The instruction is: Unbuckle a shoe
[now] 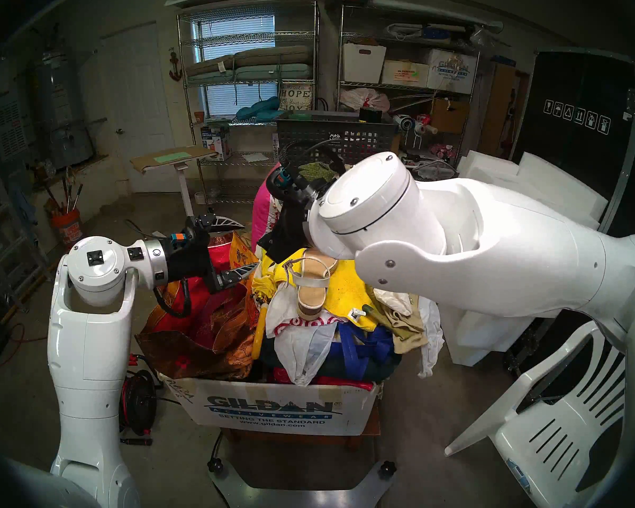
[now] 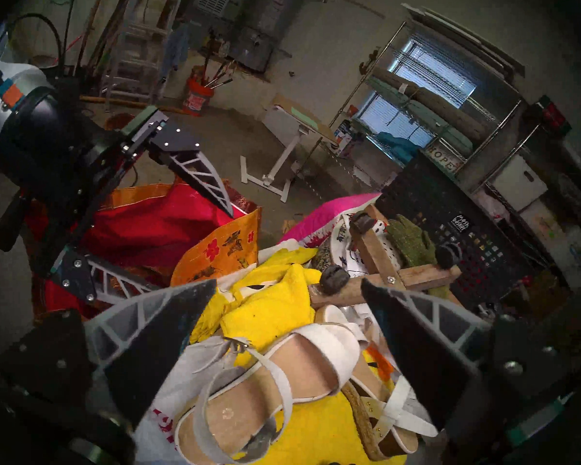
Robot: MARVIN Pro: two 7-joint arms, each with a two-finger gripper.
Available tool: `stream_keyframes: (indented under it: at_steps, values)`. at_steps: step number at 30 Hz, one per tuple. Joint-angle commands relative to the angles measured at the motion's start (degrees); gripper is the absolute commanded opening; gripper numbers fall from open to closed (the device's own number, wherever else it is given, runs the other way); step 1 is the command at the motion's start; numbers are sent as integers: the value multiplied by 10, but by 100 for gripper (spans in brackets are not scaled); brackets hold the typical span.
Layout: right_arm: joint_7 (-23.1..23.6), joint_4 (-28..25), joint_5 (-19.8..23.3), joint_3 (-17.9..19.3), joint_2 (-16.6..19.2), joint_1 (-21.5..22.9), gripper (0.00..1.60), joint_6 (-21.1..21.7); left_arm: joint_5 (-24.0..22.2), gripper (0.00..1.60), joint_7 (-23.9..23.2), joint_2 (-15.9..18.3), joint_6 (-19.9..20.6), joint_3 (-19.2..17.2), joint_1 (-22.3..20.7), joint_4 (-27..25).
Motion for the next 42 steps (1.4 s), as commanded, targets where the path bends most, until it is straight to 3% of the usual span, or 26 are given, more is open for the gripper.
stream_keyframes:
  at_steps: [1,6,13,19,29,37,42]
  values:
    - [-22,-4,-7,9,-2,4,160,-8,-1,160,-1,0,2,0,-6,-10]
    - [0,15,-1,-3,-4,-2,160,-3,-1,160,-1,0,2,0,-6,-10]
    - [-12,-3,5,-9,52,-29,160,-22,-1,160,-1,0,1,0,-6,-10]
    - [-11,-22,8,-5,77,-36,160,-36,-1,160,-1,0,2,0,-6,-10]
    - [62,43,-30,-23,66,-37,160,-45,-1,160,-2,0,2,0,-6,-10]
    - [121,66,-46,-35,55,-38,160,-53,-1,160,-2,0,2,0,-6,-10]
    - [125,76,-51,-40,37,-41,160,-54,-1,160,-2,-1,2,0,-6,-10]
